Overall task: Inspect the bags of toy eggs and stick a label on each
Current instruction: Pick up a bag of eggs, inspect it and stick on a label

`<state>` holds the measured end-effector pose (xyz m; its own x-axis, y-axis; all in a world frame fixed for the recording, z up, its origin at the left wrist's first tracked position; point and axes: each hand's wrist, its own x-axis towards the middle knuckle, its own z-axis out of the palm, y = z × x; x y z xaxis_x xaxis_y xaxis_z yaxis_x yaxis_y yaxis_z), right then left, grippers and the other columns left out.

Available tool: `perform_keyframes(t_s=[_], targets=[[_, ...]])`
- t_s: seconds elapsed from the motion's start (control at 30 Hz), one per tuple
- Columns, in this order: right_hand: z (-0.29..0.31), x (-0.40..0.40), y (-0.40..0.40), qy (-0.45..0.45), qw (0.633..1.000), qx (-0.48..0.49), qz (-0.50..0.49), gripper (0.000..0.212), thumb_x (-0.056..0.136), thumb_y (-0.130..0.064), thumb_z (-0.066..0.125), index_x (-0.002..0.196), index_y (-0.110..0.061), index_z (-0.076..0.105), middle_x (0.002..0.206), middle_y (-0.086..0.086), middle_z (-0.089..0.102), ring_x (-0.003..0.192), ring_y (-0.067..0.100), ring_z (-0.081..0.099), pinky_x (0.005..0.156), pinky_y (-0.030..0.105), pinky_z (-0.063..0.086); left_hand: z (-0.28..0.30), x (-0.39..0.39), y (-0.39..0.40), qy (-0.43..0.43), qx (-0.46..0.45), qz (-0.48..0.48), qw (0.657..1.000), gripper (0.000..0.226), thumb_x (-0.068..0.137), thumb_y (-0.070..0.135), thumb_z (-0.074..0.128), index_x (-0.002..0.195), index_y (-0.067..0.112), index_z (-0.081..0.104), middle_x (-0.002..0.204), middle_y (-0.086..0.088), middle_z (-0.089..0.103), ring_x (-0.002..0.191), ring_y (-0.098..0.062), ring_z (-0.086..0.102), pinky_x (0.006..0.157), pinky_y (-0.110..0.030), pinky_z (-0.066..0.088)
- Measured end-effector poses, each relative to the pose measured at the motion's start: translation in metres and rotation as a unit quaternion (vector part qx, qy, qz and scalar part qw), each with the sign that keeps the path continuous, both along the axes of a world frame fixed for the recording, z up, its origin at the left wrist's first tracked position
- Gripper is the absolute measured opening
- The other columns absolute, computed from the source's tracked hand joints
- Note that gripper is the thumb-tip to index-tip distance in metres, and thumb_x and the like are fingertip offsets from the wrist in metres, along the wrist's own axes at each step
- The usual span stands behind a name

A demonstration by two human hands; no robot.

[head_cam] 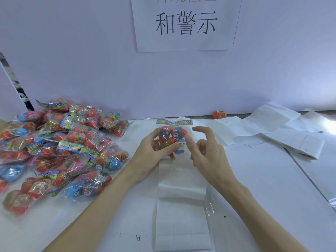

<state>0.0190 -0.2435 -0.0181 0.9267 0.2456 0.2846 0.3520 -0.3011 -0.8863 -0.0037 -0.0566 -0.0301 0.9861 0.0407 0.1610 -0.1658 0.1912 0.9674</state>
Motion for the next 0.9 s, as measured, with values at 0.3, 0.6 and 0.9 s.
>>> perform_keyframes(t_s=[0.3, 0.6, 0.9], targets=[[0.007, 0.002, -0.003, 0.135, 0.973, 0.16, 0.099, 0.017, 0.097, -0.023, 0.072, 0.096, -0.007, 0.079, 0.064, -0.003, 0.062, 0.057, 0.013, 0.053, 0.058, 0.02, 0.046, 0.003, -0.003, 0.001, -0.035, -0.035, -0.029, 0.998, 0.053, 0.081, 0.025, 0.089, 0.129, 0.017, 0.067, 0.13, -0.014, 0.071, 0.107, -0.026, 0.07, 0.077, -0.03, 0.058], [0.011, 0.001, -0.002, 0.16, 0.974, 0.139, 0.075, 0.03, 0.099, -0.039, 0.066, 0.093, -0.012, 0.078, 0.079, -0.003, 0.067, 0.07, 0.011, 0.058, 0.062, 0.023, 0.051, 0.006, -0.002, -0.002, -0.03, -0.047, -0.014, 0.998, 0.052, 0.082, 0.018, 0.085, 0.13, 0.011, 0.066, 0.129, -0.013, 0.071, 0.103, -0.026, 0.072, 0.075, -0.029, 0.059], [0.013, -0.001, -0.002, 0.148, 0.974, 0.145, 0.089, 0.044, 0.084, -0.036, 0.083, 0.087, 0.003, 0.064, 0.077, 0.004, 0.07, 0.066, 0.012, 0.061, 0.061, 0.021, 0.05, 0.007, -0.004, -0.004, 0.002, -0.037, -0.004, 0.999, 0.043, 0.084, 0.025, 0.081, 0.124, 0.013, 0.07, 0.111, -0.013, 0.074, 0.083, -0.024, 0.073, 0.06, -0.03, 0.058]])
